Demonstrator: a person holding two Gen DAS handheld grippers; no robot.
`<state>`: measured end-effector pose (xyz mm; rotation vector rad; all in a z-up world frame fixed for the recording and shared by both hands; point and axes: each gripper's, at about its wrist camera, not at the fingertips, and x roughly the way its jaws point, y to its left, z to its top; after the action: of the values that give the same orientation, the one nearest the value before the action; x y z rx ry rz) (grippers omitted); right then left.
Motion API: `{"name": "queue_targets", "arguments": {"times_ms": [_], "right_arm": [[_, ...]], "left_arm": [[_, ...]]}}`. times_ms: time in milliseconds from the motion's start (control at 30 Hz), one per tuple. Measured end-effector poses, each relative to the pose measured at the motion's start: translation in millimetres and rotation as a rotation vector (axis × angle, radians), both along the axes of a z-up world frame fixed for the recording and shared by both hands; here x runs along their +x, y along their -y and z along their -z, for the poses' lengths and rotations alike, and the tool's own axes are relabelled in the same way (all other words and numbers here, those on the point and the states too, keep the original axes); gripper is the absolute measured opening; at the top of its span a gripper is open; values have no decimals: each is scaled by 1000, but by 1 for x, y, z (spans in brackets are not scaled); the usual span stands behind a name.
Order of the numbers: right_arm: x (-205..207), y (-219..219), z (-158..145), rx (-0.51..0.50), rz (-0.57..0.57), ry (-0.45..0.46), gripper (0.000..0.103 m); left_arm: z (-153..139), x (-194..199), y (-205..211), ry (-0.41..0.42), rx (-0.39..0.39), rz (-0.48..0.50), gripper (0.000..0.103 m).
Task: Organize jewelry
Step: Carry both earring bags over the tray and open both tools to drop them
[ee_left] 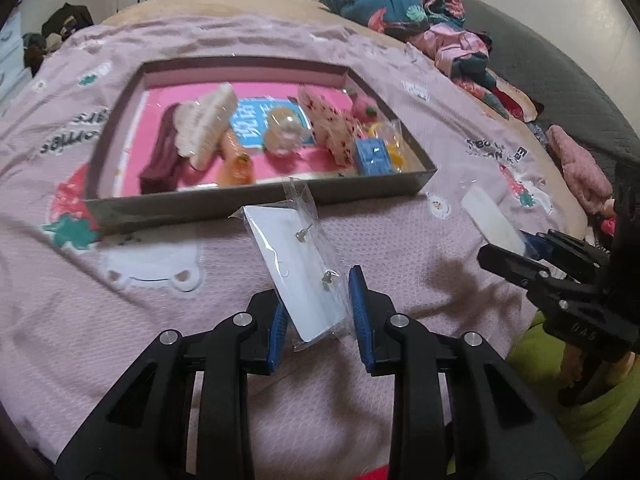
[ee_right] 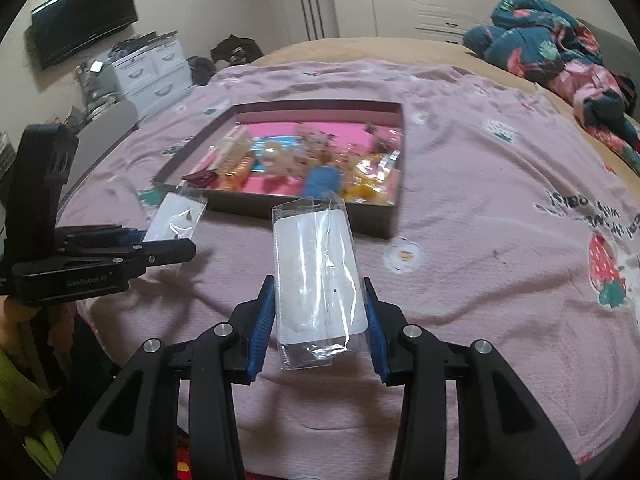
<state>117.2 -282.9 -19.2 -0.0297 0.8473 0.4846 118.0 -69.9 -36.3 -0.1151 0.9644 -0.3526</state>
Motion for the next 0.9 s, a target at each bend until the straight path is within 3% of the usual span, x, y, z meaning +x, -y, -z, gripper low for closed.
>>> {"name": "queue_targets", "arguments": {"times_ms": [400,900], "right_arm": [[-10,-49,-16,-22,-94,42,40],[-1,-59,-40,29,-85,88,40]], "left_arm": [[-24,-18,-44,54,-25,-79,21],[-46,-20,-81,106,-49,-152,21]]}}
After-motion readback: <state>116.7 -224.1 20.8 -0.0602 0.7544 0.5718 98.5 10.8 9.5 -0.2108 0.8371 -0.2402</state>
